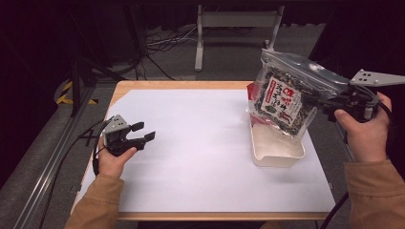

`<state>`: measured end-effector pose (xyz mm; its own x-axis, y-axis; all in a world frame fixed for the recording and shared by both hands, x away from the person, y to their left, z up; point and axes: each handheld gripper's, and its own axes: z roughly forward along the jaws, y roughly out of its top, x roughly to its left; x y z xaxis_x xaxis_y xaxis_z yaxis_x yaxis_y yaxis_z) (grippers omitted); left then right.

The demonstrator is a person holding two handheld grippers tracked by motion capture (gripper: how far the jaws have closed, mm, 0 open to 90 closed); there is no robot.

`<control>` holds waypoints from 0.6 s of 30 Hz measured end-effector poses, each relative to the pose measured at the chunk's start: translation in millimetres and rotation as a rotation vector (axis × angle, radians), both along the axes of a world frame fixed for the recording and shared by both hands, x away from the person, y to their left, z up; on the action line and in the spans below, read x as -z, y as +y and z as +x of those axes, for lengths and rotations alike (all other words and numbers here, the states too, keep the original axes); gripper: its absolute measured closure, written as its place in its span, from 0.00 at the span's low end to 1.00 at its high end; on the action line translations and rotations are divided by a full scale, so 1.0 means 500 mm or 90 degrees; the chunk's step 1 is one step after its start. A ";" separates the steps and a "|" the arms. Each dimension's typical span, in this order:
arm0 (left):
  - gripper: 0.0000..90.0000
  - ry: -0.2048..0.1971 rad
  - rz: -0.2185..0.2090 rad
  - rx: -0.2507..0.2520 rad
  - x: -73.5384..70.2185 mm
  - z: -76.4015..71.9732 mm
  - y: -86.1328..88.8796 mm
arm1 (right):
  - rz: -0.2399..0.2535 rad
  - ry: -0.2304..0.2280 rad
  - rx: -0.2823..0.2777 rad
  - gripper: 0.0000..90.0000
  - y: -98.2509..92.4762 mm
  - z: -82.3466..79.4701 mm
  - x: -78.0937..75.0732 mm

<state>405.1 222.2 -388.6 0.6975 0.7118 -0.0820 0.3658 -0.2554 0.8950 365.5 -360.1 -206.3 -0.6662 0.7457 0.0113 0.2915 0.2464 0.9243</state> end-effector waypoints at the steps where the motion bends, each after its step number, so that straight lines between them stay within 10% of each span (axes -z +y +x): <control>1: 0.42 0.000 0.000 -0.001 0.001 0.000 0.001 | -0.004 0.001 0.004 0.84 -0.003 0.001 0.002; 18: 0.41 0.004 0.008 0.002 0.007 0.000 0.003 | -0.032 0.039 0.025 0.84 -0.012 0.018 0.036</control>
<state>405.2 223.7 -392.2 0.6997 0.7104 -0.0765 0.3698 -0.2685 0.8895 374.4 -366.0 -224.3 -0.6356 0.7719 0.0126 0.3575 0.2798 0.8910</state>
